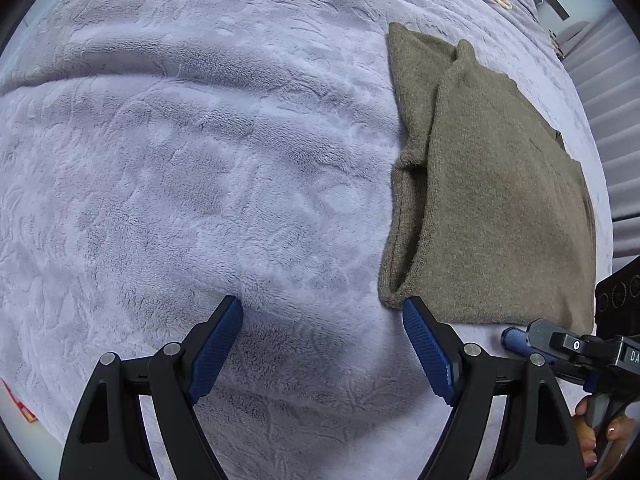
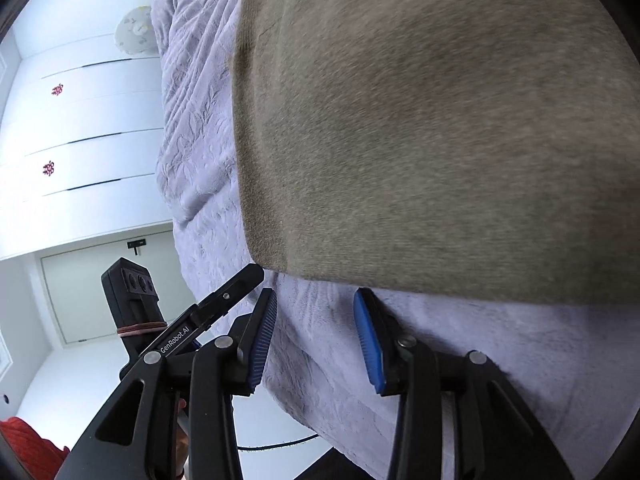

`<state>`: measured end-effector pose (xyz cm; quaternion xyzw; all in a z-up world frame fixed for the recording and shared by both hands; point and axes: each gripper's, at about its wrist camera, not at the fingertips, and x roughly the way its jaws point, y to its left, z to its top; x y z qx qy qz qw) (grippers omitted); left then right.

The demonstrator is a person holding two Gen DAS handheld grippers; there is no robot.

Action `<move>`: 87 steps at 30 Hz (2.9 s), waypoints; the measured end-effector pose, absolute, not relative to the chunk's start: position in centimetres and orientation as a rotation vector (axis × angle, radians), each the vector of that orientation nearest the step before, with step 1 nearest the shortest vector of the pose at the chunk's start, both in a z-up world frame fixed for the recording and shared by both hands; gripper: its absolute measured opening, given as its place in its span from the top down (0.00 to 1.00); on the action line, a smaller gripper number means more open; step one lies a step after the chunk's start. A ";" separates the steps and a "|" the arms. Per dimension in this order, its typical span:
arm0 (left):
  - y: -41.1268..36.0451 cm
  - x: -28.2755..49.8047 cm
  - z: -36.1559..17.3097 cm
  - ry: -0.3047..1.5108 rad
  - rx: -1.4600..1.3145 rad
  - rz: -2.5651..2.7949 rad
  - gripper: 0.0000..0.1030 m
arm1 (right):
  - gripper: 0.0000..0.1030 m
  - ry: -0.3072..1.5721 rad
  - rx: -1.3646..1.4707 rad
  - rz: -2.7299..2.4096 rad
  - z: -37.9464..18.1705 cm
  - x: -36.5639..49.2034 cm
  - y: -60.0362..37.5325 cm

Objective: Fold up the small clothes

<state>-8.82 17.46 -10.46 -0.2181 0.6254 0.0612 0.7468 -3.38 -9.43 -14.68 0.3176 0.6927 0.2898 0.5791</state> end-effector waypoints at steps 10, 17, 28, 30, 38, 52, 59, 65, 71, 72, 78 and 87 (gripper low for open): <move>16.3 -8.2 -10.9 1.361 -0.475 0.153 0.00 | 0.53 1.585 0.800 0.643 -14.9 -2.8 -12.2; 15.6 -7.5 -11.0 1.384 -0.522 0.124 0.00 | 0.51 1.517 0.835 0.668 -15.2 -2.5 -12.9; 16.1 -8.5 -10.2 1.344 -0.783 -0.022 0.00 | 0.50 1.461 1.008 0.627 -16.1 -1.8 -14.4; 15.7 -8.3 -9.7 1.316 -0.841 -0.076 0.00 | 0.50 1.449 1.042 0.624 -16.3 -1.5 -14.5; 12.5 -8.2 -10.3 1.305 -1.004 -0.201 0.00 | 0.90 1.424 1.169 0.545 -17.5 -1.1 -15.4; 10.2 -2.6 -12.7 1.127 -1.149 -0.088 0.02 | 0.91 1.321 1.182 0.699 -14.7 -0.6 -15.2; 10.5 -1.0 -11.9 1.127 -0.929 0.055 0.80 | 0.91 1.387 1.128 0.701 -15.3 -1.1 -14.5; 7.6 -0.3 -8.8 1.090 -0.466 0.042 0.88 | 0.87 1.470 0.899 0.732 -13.2 -1.2 -15.4; 2.6 -0.8 -7.1 0.998 -0.023 0.010 0.88 | 0.32 1.402 0.603 0.704 -6.9 2.3 -16.9; 2.1 -0.9 -6.9 0.981 0.029 0.000 0.88 | 0.22 1.395 0.564 0.707 -6.0 3.4 -17.0; 0.2 -1.5 -6.5 0.915 0.211 -0.044 0.88 | 0.21 1.438 0.326 0.822 -3.0 10.7 -10.7; 0.0 -1.8 -6.7 0.880 0.268 -0.079 0.88 | 0.00 1.697 -0.188 0.911 -6.5 15.8 5.8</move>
